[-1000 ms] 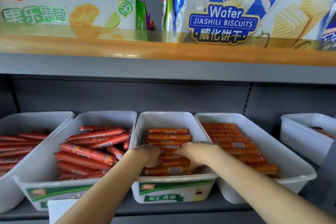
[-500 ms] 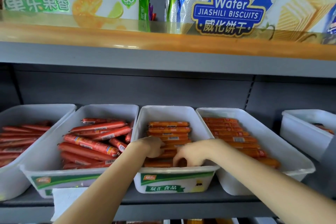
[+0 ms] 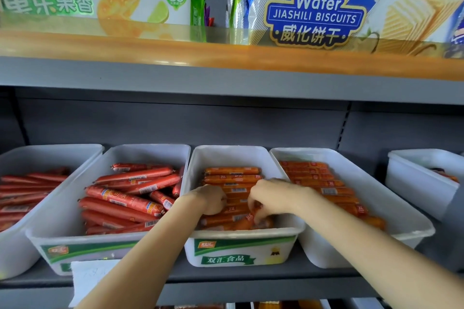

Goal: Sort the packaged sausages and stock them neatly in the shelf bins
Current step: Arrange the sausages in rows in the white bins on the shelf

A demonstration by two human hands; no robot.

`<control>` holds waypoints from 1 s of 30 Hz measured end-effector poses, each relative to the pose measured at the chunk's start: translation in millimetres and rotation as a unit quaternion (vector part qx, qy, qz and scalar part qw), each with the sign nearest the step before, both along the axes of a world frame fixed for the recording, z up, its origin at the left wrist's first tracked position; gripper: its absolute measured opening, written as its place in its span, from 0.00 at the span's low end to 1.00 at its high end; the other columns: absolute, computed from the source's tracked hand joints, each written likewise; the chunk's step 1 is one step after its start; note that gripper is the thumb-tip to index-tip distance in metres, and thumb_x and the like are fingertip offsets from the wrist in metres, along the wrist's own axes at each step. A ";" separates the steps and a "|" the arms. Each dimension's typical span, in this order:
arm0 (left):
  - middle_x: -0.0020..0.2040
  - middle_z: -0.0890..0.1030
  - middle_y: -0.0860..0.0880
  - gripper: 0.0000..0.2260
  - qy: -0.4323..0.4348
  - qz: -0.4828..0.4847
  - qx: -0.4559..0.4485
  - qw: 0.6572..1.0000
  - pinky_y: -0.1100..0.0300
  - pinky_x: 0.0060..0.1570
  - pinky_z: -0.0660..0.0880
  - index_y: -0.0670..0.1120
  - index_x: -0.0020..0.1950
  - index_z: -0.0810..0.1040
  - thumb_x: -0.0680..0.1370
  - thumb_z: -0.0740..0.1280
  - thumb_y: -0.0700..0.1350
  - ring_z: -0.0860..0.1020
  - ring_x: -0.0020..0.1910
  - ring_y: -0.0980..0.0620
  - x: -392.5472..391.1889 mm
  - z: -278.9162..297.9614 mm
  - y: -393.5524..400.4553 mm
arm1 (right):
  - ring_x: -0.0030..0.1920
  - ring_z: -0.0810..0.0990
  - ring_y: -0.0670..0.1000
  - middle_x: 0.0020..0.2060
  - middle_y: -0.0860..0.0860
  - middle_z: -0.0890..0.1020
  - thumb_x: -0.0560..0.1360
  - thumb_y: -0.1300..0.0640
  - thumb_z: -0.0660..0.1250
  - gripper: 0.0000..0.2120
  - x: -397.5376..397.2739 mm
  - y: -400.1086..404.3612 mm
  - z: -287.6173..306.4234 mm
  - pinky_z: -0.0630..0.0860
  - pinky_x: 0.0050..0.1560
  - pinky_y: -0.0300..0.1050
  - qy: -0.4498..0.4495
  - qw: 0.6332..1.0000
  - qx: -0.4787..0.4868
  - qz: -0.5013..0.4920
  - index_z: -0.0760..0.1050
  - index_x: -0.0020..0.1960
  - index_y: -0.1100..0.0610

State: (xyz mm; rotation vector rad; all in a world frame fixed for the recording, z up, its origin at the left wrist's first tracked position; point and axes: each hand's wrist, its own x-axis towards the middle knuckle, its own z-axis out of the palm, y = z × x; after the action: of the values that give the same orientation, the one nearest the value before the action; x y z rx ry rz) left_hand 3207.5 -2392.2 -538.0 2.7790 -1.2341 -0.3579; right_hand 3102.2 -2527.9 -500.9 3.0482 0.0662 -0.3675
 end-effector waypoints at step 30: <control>0.62 0.75 0.47 0.14 0.031 0.012 0.040 0.999 0.60 0.57 0.71 0.48 0.67 0.69 0.81 0.56 0.44 0.76 0.59 0.49 12.2 -15.2 -3.2 | 0.72 0.61 0.58 0.76 0.52 0.56 0.75 0.71 0.56 0.33 65.6 -13.6 -31.8 0.66 0.69 0.54 -0.057 0.996 -0.002 -0.073 0.53 0.77 0.53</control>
State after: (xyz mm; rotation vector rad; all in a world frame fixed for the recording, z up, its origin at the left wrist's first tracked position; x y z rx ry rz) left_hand 3219.6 -2395.3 -553.1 2.8228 -1.1971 -0.4967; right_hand 3167.8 -2541.5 -532.7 3.0714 -0.1640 -0.2017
